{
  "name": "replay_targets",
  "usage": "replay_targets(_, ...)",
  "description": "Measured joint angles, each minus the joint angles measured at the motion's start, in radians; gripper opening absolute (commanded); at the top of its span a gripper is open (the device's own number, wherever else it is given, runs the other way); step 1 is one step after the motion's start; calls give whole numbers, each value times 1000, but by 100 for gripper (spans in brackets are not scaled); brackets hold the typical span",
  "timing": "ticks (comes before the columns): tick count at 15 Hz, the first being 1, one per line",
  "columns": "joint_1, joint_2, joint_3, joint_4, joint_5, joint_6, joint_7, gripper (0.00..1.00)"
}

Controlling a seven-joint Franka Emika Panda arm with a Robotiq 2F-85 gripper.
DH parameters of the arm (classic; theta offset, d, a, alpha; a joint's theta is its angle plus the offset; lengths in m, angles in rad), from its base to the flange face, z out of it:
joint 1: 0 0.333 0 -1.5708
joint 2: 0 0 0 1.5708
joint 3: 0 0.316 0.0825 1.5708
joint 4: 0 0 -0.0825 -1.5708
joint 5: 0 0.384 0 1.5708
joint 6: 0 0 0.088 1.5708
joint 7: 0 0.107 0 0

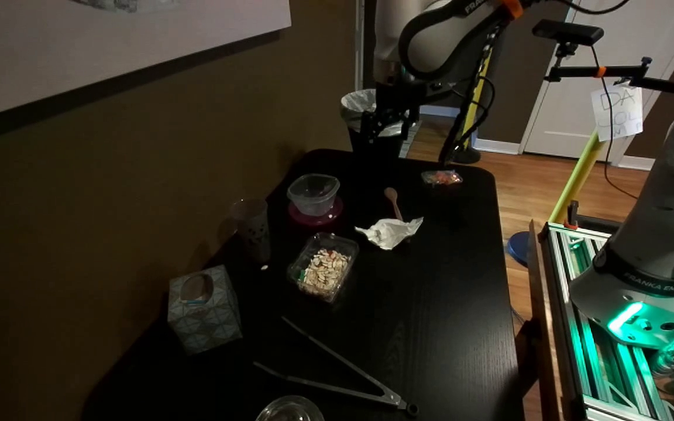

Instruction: Put the wooden spoon inside the container

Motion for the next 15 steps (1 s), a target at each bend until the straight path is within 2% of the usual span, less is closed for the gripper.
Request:
replay_targets(4, -6, 125, -60, 27, -31, 2, 115, 100)
replay_targets(11, 12, 164, -83, 51, -31, -15, 152, 100)
replay_targets(15, 19, 316, -127, 107, -28, -20, 231, 100)
